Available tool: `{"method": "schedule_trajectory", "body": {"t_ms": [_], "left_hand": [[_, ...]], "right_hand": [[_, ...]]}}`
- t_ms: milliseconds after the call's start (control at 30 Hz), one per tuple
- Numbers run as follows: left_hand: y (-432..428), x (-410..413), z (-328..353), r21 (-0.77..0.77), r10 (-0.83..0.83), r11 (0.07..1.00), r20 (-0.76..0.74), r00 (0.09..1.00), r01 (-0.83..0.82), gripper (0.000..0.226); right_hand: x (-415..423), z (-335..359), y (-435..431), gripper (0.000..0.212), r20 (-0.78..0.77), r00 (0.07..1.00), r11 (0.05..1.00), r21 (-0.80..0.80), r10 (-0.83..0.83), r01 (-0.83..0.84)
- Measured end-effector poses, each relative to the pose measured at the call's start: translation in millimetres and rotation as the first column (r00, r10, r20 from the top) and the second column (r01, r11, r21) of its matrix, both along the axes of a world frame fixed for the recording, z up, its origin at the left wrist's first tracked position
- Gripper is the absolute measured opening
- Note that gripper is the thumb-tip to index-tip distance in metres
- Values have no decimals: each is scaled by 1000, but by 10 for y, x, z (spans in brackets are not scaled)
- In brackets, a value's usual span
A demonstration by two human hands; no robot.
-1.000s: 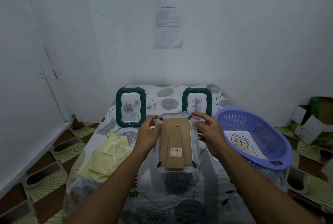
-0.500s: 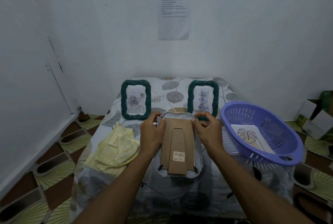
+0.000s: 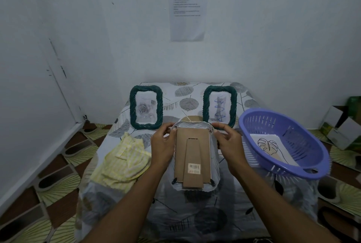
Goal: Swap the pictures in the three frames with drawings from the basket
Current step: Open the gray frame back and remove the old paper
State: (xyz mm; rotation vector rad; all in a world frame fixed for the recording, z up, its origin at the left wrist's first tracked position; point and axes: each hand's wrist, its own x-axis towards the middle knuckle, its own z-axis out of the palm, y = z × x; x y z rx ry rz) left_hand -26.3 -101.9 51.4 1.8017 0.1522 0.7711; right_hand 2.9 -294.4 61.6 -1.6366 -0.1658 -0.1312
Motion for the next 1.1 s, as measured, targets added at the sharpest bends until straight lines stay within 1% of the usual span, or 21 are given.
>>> {"method": "schedule_trajectory", "body": {"t_ms": [100, 200, 267, 367, 467, 533, 600, 700, 767, 900, 1100], "left_hand": [[14, 37, 14, -66, 10, 998, -4, 1000, -10, 14], [22, 59, 55, -101, -6, 995, -23, 1000, 3, 14], [13, 55, 73, -138, -48, 990, -70, 996, 38, 16], [18, -14, 61, -207, -178, 969, -187, 966, 138, 15], [36, -157, 18, -197, -351, 931, -264, 898, 306, 18], [34, -252, 12, -237, -442, 892, -265, 857, 386, 29], [48, -304, -5, -250, -500, 861, -257, 827, 443, 47], [99, -312, -51, -272, -547, 831, -245, 801, 485, 73], [118, -299, -64, -318, -560, 816, -231, 796, 482, 80], [115, -265, -81, -334, -538, 822, -191, 821, 461, 76], [102, -225, -130, -337, -536, 821, -174, 826, 462, 64]], "right_hand": [[-80, -118, -25, 28, -82, 997, 1000, 30, 12, -9], [-175, -226, -43, 29, -101, 994, 998, 47, 47, -42], [-168, -263, -52, 29, -116, 993, 998, 59, 7, 0], [-59, -271, -67, 30, -129, 987, 993, 55, -99, 107], [69, -179, -89, 24, -136, 980, 986, 66, -146, 156], [117, -108, -94, 18, -132, 980, 983, 88, -151, 163], [130, -87, -86, 17, -124, 982, 985, 88, -140, 151], [135, -113, -88, 20, -151, 987, 989, 125, -62, 81], [154, -151, -109, 27, -190, 981, 989, 146, 37, -9], [116, -216, -132, 43, -270, 943, 979, 111, 196, -172], [11, -253, -260, 72, -270, 920, 951, 203, 284, -234]]}}
